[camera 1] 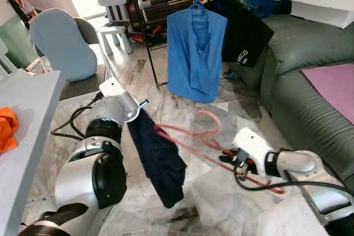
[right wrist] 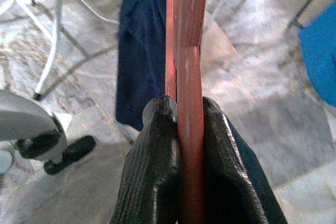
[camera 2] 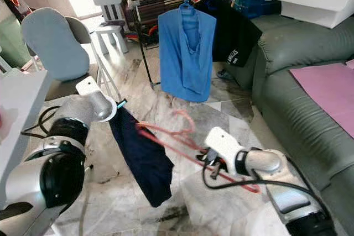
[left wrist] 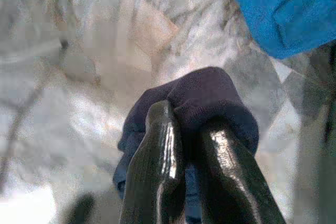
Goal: Hang hanger
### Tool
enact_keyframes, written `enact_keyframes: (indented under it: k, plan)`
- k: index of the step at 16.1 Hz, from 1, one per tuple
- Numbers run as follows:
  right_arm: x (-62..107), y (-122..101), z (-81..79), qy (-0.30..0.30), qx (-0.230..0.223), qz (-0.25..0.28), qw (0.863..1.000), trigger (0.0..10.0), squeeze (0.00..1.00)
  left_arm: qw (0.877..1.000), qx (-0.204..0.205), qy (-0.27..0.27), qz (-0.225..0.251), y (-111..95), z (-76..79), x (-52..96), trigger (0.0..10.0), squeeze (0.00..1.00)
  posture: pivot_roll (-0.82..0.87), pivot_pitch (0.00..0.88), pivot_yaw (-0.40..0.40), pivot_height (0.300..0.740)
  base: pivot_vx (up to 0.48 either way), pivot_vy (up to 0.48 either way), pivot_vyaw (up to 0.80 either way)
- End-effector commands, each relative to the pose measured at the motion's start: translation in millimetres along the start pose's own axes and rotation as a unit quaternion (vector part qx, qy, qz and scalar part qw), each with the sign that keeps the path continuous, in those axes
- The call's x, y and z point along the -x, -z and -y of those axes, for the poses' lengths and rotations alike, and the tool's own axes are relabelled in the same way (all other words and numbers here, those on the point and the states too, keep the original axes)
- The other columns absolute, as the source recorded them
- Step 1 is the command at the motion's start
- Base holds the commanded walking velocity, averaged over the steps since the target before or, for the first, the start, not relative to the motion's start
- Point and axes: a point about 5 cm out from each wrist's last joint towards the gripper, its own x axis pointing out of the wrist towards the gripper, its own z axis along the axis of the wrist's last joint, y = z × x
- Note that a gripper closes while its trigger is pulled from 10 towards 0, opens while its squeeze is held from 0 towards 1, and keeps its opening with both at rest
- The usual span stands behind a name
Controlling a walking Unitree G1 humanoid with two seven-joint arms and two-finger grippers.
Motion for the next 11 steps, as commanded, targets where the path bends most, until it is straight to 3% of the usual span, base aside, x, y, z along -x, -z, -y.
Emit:
enact_keyframes:
  k: [1,2,3,4,5,7,8,9,10,11]
  plan:
    - [-5.5,-5.4,-3.4,0.008,0.008,0.008,1.000,10.0,0.00,0.988,-0.029,0.113,0.099,-16.3,7.9,3.1,10.0,0.00,-0.12,0.000,0.192,0.740,0.000,0.000,0.00]
    - [-7.0,-3.7,-1.1,0.024,0.010,0.005,1.000,10.0,0.00,0.975,-0.066,0.133,0.165,-22.9,4.8,5.4,10.0,0.00,-0.12,0.000,0.192,0.740,0.000,0.000,0.00]
    - [-7.5,-3.0,0.1,0.034,0.010,0.005,0.999,10.0,0.00,0.968,-0.079,0.132,0.196,-24.4,-1.5,5.2,10.0,0.00,-0.12,0.000,0.187,0.740,0.000,0.000,0.00]
    - [-8.1,-3.5,0.0,0.039,0.001,0.011,0.999,10.0,0.00,0.957,-0.108,0.153,0.222,-17.5,-14.8,2.3,10.0,0.00,-0.12,0.000,0.180,0.740,0.000,0.000,0.00]
    - [-8.1,-5.3,-3.2,0.030,0.005,0.013,0.999,10.0,0.00,0.946,-0.147,0.145,0.250,-4.7,-39.3,-2.4,10.0,0.00,-0.12,0.000,0.163,0.740,0.000,0.000,0.00]
    - [-8.4,-5.9,-3.0,0.028,0.009,0.014,0.999,10.0,0.00,0.933,-0.171,0.151,0.278,3.8,-60.4,-3.4,10.0,0.00,-0.12,0.000,0.142,0.740,0.000,0.000,0.00]
    - [-9.3,-7.5,-2.0,0.026,0.014,0.015,0.999,10.0,0.00,0.897,-0.208,0.129,0.368,6.1,-71.5,4.5,10.0,0.00,-0.12,0.000,0.125,0.740,0.000,0.000,0.00]
    - [-10.1,-9.3,-1.2,0.026,0.017,0.017,0.999,10.0,0.00,0.898,-0.219,0.130,0.359,13.4,-78.4,3.1,10.0,0.00,-0.12,0.000,0.117,0.740,0.000,0.000,0.00]
    - [-11.1,-11.4,-0.9,0.026,0.018,0.020,0.999,10.0,0.00,0.906,-0.216,0.144,0.334,22.6,-83.9,1.4,10.0,0.00,-0.12,0.000,0.114,0.740,0.000,0.000,0.00]
    - [-12.4,-13.8,-2.4,0.022,0.021,0.022,0.999,10.0,0.00,0.891,-0.245,0.153,0.349,30.4,-86.1,6.8,10.0,0.00,-0.12,0.000,0.114,0.740,0.000,0.000,0.00]
